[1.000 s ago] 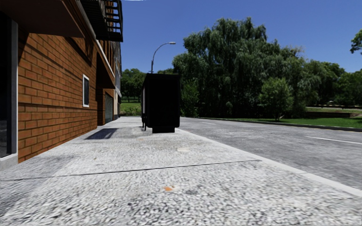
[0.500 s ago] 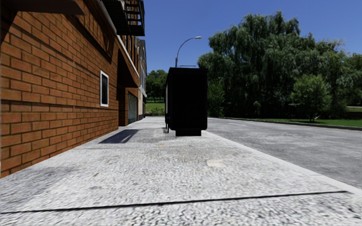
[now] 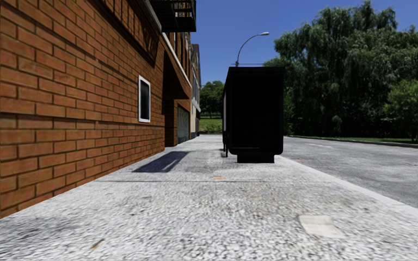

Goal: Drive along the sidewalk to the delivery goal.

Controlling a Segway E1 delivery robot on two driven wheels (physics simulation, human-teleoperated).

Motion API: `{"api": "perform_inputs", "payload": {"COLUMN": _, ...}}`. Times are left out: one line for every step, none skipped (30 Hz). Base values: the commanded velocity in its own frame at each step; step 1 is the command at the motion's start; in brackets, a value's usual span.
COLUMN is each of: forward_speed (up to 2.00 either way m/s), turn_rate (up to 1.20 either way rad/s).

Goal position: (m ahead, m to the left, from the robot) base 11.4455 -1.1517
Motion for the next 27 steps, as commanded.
{"api": "perform_inputs", "payload": {"forward_speed": 2.00, "turn_rate": 0.42}}
{"api": "perform_inputs", "payload": {"forward_speed": 2.00, "turn_rate": 0.42}}
{"api": "perform_inputs", "payload": {"forward_speed": 2.00, "turn_rate": 0.42}}
{"api": "perform_inputs", "payload": {"forward_speed": 2.00, "turn_rate": 0.42}}
{"api": "perform_inputs", "payload": {"forward_speed": 2.00, "turn_rate": 0.42}}
{"api": "perform_inputs", "payload": {"forward_speed": 2.00, "turn_rate": 0.42}}
{"api": "perform_inputs", "payload": {"forward_speed": 2.00, "turn_rate": 0.42}}
{"api": "perform_inputs", "payload": {"forward_speed": 2.00, "turn_rate": 0.42}}
{"api": "perform_inputs", "payload": {"forward_speed": 2.00, "turn_rate": 0.42}}
{"api": "perform_inputs", "payload": {"forward_speed": 2.00, "turn_rate": 0.42}}
{"api": "perform_inputs", "payload": {"forward_speed": 2.00, "turn_rate": 0.40}}
{"api": "perform_inputs", "payload": {"forward_speed": 2.00, "turn_rate": 0.35}}
{"api": "perform_inputs", "payload": {"forward_speed": 2.00, "turn_rate": 0.34}}
{"api": "perform_inputs", "payload": {"forward_speed": 2.00, "turn_rate": 0.34}}
{"api": "perform_inputs", "payload": {"forward_speed": 2.00, "turn_rate": 0.33}}
{"api": "perform_inputs", "payload": {"forward_speed": 2.00, "turn_rate": 0.33}}
{"api": "perform_inputs", "payload": {"forward_speed": 2.00, "turn_rate": 0.29}}
{"api": "perform_inputs", "payload": {"forward_speed": 2.00, "turn_rate": 0.29}}
{"api": "perform_inputs", "payload": {"forward_speed": 2.00, "turn_rate": 0.00}}
{"api": "perform_inputs", "payload": {"forward_speed": 2.00, "turn_rate": 0.00}}
{"api": "perform_inputs", "payload": {"forward_speed": 2.00, "turn_rate": 0.00}}
{"api": "perform_inputs", "payload": {"forward_speed": 2.00, "turn_rate": 0.00}}
{"api": "perform_inputs", "payload": {"forward_speed": 2.00, "turn_rate": 0.00}}
{"api": "perform_inputs", "payload": {"forward_speed": 2.00, "turn_rate": 0.00}}
{"api": "perform_inputs", "payload": {"forward_speed": 2.00, "turn_rate": 0.00}}
{"api": "perform_inputs", "payload": {"forward_speed": 2.00, "turn_rate": 0.00}}
{"api": "perform_inputs", "payload": {"forward_speed": 2.00, "turn_rate": 0.00}}
